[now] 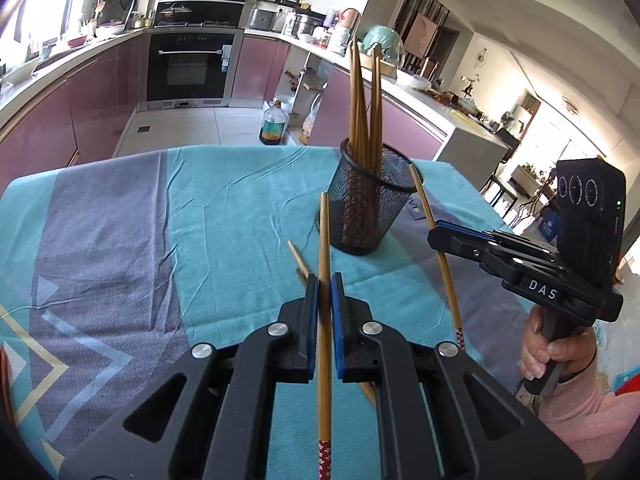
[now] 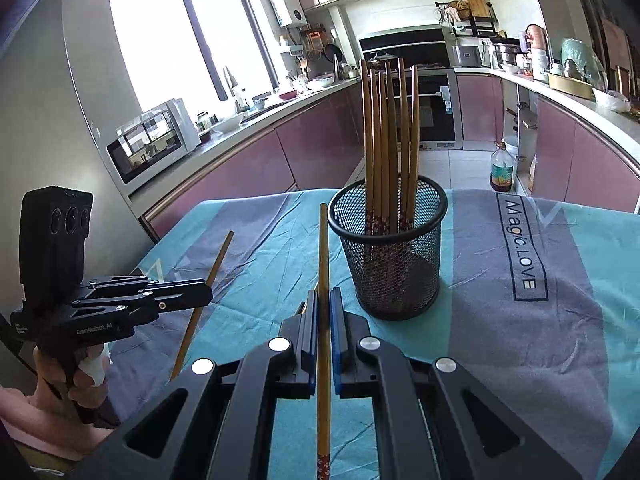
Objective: Organize utensils
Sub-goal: 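Lift the chopstick upright over the mesh cup with the left tool while the right tool does too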
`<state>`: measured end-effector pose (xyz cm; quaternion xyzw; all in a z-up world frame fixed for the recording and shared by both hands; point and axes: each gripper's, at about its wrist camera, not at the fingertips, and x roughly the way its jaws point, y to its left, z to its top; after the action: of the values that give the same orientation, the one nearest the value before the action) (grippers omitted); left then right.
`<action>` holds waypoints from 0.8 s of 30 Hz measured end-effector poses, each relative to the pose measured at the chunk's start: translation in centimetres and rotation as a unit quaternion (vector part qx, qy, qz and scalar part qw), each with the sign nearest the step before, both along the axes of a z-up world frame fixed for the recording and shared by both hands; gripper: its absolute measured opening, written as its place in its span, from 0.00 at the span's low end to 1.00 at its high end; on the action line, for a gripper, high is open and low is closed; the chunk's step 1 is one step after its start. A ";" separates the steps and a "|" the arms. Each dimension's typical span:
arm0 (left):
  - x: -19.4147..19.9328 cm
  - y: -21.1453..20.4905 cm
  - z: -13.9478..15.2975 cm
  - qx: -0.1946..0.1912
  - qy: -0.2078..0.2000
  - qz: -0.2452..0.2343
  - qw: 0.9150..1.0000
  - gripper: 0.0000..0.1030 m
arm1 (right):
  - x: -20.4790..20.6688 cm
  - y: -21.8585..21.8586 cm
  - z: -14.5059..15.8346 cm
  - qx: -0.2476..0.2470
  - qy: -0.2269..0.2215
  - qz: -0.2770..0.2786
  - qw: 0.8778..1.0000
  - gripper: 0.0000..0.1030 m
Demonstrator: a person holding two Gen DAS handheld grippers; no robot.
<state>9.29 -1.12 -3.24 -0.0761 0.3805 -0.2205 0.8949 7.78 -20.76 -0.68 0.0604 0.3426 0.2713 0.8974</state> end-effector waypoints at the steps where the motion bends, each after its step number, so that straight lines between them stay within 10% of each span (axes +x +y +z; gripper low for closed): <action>1: -0.1 0.0 0.4 -0.005 -0.004 -0.004 1.000 0.07 | 0.0 -0.1 0.2 0.002 -0.003 0.000 1.000 0.05; 24: -0.5 0.3 8.4 -0.069 -0.089 -0.037 0.993 0.07 | 0.1 -1.9 5.2 0.031 -0.072 -0.010 0.997 0.05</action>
<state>8.82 -0.85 5.13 -0.1037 0.2858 -0.2849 0.9091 7.91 -22.69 4.56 0.0721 0.2675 0.2763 0.9203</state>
